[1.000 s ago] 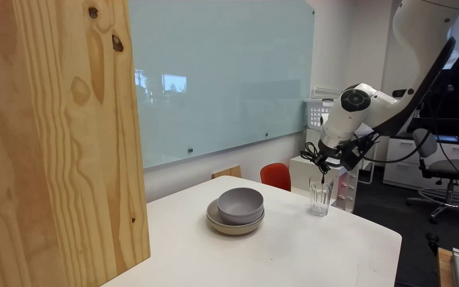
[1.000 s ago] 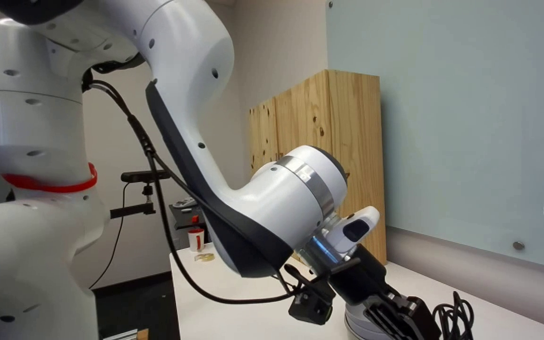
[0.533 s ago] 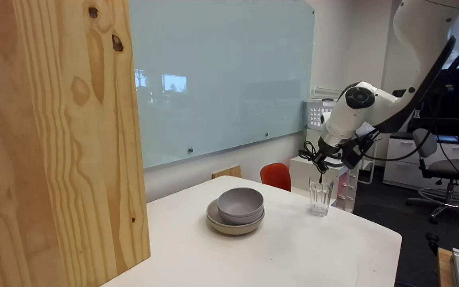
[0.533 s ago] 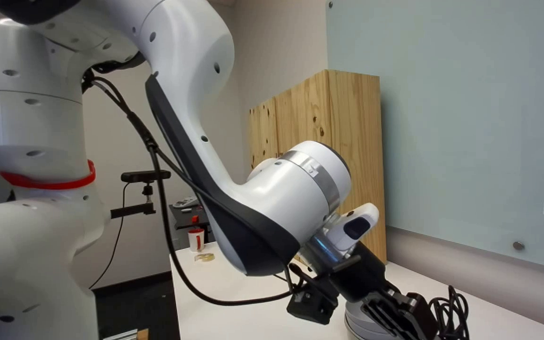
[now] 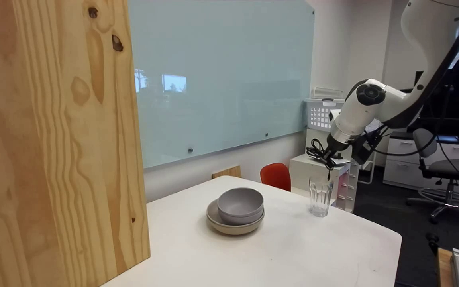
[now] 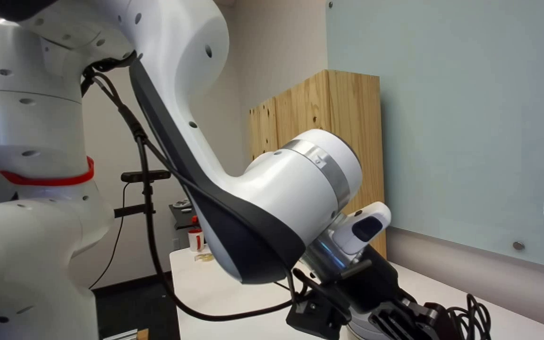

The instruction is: Put the black cable in the glass cup.

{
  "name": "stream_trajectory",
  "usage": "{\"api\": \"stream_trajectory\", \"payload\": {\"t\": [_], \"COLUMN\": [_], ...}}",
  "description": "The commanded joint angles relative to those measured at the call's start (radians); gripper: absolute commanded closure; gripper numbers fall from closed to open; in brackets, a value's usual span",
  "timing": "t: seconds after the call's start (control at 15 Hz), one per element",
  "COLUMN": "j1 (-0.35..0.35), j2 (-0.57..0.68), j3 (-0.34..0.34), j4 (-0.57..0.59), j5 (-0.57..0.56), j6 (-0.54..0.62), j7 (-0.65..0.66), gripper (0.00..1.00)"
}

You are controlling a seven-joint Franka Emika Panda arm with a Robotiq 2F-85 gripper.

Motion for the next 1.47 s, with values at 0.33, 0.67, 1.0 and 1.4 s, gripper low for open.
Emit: {"api": "stream_trajectory", "payload": {"t": [0.33,0.67,1.0,1.4], "j1": [-0.057,-0.064,-0.066,-0.107], "j2": [0.078,0.112,0.184,0.270], "j3": [0.009,0.038,0.100,0.169], "j4": [0.153,0.189,0.216,0.269], "j5": [-0.085,-0.050,0.020,0.073], "j6": [0.136,0.120,0.110,0.091], "j7": [0.191,0.191,0.156,0.133], "gripper": [0.94,0.94,0.94,0.94]}}
